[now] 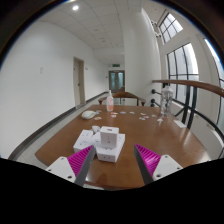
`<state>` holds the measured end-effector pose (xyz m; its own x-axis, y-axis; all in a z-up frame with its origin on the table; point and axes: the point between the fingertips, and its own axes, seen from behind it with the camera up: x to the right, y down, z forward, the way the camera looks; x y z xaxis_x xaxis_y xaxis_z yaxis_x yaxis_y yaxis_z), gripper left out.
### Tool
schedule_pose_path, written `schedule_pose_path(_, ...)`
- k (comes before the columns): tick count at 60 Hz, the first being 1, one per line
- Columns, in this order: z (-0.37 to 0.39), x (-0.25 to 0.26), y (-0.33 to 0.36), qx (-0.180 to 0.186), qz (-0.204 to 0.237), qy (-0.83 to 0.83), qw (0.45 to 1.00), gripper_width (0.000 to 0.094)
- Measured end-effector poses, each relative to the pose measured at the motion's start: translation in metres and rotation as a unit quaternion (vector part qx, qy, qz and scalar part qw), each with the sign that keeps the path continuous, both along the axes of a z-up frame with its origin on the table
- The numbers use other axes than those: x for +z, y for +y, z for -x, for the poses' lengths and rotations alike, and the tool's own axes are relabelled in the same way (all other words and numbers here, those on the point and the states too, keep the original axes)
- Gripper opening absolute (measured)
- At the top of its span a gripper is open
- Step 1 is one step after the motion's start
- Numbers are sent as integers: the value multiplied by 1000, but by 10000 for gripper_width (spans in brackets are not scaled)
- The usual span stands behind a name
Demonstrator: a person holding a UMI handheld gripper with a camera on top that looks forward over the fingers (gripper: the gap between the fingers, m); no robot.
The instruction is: Unplug charger
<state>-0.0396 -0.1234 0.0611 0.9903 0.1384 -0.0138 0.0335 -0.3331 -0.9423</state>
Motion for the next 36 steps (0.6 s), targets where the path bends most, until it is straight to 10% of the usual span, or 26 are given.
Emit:
schedule_pose_path(28,12,-10,79,-25,0,-23,999,784)
schedule_pose_path(33,26,-15,86,-5,-4,-15,1000,376)
schedule_pose_path(36,25,-13,89,-1,-19,-31,999,324)
